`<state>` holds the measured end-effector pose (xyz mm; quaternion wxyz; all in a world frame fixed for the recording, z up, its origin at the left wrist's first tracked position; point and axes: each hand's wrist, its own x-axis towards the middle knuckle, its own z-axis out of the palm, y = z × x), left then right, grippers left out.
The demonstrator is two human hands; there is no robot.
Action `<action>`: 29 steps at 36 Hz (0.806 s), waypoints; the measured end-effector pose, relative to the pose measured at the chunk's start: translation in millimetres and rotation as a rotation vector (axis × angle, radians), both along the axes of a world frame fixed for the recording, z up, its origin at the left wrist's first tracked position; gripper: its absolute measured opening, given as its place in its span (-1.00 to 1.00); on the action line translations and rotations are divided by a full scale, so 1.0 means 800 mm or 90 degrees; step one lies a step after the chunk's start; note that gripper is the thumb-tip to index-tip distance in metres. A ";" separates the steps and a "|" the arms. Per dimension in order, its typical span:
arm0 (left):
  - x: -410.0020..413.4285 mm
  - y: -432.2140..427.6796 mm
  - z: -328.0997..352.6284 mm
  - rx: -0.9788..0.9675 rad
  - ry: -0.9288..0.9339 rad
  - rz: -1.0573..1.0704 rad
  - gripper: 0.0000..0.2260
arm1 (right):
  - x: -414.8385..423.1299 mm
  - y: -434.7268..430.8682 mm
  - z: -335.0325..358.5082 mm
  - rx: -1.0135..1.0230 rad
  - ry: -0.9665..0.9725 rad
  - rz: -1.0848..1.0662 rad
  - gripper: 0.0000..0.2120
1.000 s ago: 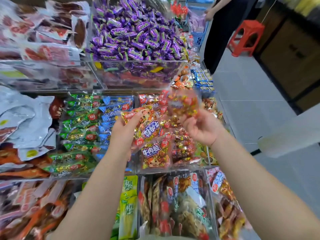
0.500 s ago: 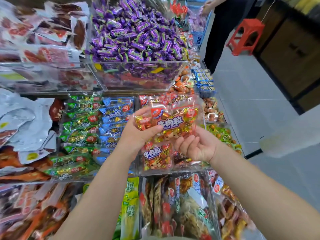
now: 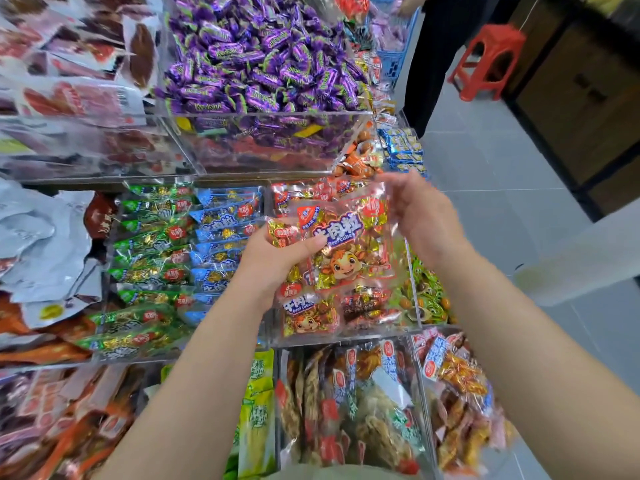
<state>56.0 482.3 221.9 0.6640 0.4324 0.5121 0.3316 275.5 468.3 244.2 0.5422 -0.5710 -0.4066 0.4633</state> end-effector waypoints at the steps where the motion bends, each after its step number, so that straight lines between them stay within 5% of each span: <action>1: 0.000 0.001 -0.001 0.005 0.013 -0.007 -0.37 | 0.008 0.002 0.000 0.034 -0.011 -0.002 -0.70; 6: 0.003 0.008 0.000 0.028 0.072 -0.042 -0.50 | 0.009 0.005 0.020 0.029 -0.465 0.315 -0.58; 9: 0.005 0.014 -0.001 0.036 0.100 -0.045 -0.58 | 0.007 0.017 0.024 -0.015 -0.619 0.386 -0.69; 13: 0.004 0.012 0.000 0.048 0.124 -0.016 -0.67 | 0.028 0.028 0.032 -0.076 -0.715 0.446 -0.72; 16: -0.008 0.013 -0.001 0.009 0.095 0.047 -0.73 | 0.062 0.045 0.029 -0.152 -0.818 0.367 -0.62; 19: -0.019 0.012 0.000 -0.039 0.063 0.054 -0.65 | 0.080 0.061 0.013 -0.200 -0.868 0.287 -0.54; 24: -0.018 0.009 -0.005 -0.078 0.050 0.049 -0.56 | 0.061 0.081 -0.036 -0.217 -0.769 0.339 -0.50; 29: -0.013 0.007 -0.011 -0.086 0.042 0.022 -0.46 | 0.046 0.094 -0.070 -0.234 -0.973 0.286 -0.47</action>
